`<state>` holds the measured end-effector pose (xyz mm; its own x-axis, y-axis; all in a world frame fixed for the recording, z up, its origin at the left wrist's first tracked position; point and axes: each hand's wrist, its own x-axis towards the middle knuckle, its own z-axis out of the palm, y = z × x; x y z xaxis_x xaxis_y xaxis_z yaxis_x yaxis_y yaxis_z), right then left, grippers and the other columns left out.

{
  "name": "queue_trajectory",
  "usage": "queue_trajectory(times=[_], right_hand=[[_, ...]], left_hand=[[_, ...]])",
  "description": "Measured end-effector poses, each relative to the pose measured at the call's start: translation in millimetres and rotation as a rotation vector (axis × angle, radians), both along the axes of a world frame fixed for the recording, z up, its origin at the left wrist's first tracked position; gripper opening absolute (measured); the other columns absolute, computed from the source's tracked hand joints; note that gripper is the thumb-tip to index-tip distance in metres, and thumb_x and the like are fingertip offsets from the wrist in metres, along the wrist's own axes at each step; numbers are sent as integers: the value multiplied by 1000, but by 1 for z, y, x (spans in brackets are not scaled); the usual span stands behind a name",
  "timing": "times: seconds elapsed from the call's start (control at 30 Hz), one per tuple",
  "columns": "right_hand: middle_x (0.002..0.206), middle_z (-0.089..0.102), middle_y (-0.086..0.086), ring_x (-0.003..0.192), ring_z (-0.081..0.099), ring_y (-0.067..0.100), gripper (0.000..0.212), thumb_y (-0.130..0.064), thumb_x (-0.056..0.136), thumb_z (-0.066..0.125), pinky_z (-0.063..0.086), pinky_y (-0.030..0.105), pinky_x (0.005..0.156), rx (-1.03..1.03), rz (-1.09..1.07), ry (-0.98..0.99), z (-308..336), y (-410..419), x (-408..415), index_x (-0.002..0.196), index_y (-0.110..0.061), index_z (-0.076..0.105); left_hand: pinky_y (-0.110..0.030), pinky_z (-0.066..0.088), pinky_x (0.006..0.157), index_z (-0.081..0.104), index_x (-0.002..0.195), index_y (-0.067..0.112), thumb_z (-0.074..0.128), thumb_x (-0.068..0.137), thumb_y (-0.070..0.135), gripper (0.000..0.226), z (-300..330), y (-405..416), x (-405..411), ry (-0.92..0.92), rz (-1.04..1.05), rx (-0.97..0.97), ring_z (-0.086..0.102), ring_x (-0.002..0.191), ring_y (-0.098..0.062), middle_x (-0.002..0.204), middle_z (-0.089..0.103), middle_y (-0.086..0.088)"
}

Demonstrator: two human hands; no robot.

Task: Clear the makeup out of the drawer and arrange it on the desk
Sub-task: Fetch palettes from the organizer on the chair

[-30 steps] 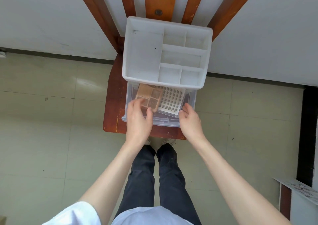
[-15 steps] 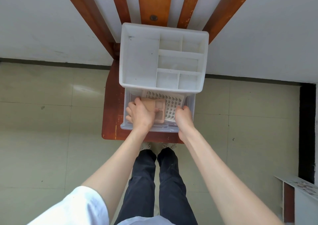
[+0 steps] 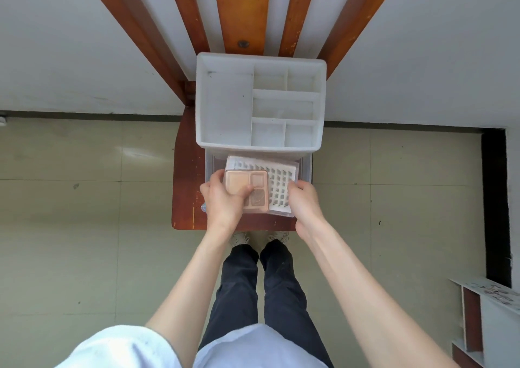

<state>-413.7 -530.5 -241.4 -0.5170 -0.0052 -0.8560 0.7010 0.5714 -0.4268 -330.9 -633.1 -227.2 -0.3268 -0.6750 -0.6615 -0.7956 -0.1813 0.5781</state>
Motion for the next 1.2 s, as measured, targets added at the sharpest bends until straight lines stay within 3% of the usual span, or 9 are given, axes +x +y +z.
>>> queue_trajectory(times=[0.1, 0.17, 0.37, 0.43, 0.57, 0.77, 0.9, 1.0, 1.2], right_hand=[[132, 53, 13, 115, 55, 25, 42, -22, 95, 50, 43, 41, 102, -26, -29, -30, 17, 12, 4, 132, -5, 41], [125, 58, 17, 112, 58, 27, 36, -14, 94, 52, 44, 45, 102, -70, -49, -51, 32, 22, 5, 125, 4, 46], [108, 67, 9, 94, 66, 19, 17, -9, 95, 52, 55, 35, 82, -273, -126, -68, 95, 58, 3, 110, -6, 57], [106, 68, 9, 92, 67, 18, 12, -8, 95, 51, 55, 33, 77, -333, -157, -45, 117, 74, 3, 104, -7, 58], [104, 69, 10, 94, 67, 20, 14, -9, 95, 52, 53, 39, 86, -376, -275, 67, 151, 114, 11, 107, -5, 57], [99, 69, 13, 90, 66, 23, 12, -8, 94, 50, 51, 42, 88, -445, -777, 252, 186, 191, 55, 101, -4, 59], [97, 71, 7, 88, 68, 19, 12, -10, 94, 52, 53, 35, 76, -430, -1079, 448, 220, 265, 103, 101, -6, 61], [89, 71, 4, 77, 68, 13, 9, -9, 93, 53, 52, 32, 70, -382, -1301, 575, 237, 326, 144, 96, -9, 61], [80, 70, 8, 75, 65, 21, 9, -3, 90, 53, 52, 36, 69, -376, -1703, 697, 254, 446, 245, 86, -9, 59]], left_hand=[[-31, 38, 102, 46, 132, 14, 73, 78, 25, 61, 12, 1, 14, -7, 38, 27, 51, 115, -20, 129, 48, -8], [-41, 44, 98, 50, 128, 13, 73, 78, 23, 55, 22, 1, 19, 15, 45, 53, 57, 110, -22, 121, 59, -7], [-32, 48, 87, 44, 127, 12, 71, 80, 18, 54, 66, 2, 20, 149, 12, 132, 57, 101, -16, 114, 58, -1], [-39, 50, 90, 43, 125, 14, 72, 80, 19, 54, 81, 4, 17, 198, 0, 172, 59, 101, -16, 115, 59, -2], [-42, 52, 87, 43, 119, 18, 71, 80, 23, 48, 110, 22, 2, 247, -107, 248, 61, 98, -17, 112, 60, -2], [-45, 55, 78, 46, 112, 14, 65, 85, 17, 33, 157, 89, -31, 296, -374, 404, 64, 94, -24, 109, 61, -7], [-44, 54, 70, 50, 114, 4, 64, 85, 9, 32, 190, 156, -46, 330, -551, 493, 66, 80, -27, 98, 64, -12], [-35, 51, 64, 54, 112, 2, 61, 86, 7, 28, 213, 218, -46, 352, -734, 520, 64, 73, -24, 89, 65, -10], [-37, 50, 72, 57, 108, 2, 58, 87, 6, 22, 246, 379, -12, 365, -1063, 597, 63, 74, -25, 85, 65, -11]])
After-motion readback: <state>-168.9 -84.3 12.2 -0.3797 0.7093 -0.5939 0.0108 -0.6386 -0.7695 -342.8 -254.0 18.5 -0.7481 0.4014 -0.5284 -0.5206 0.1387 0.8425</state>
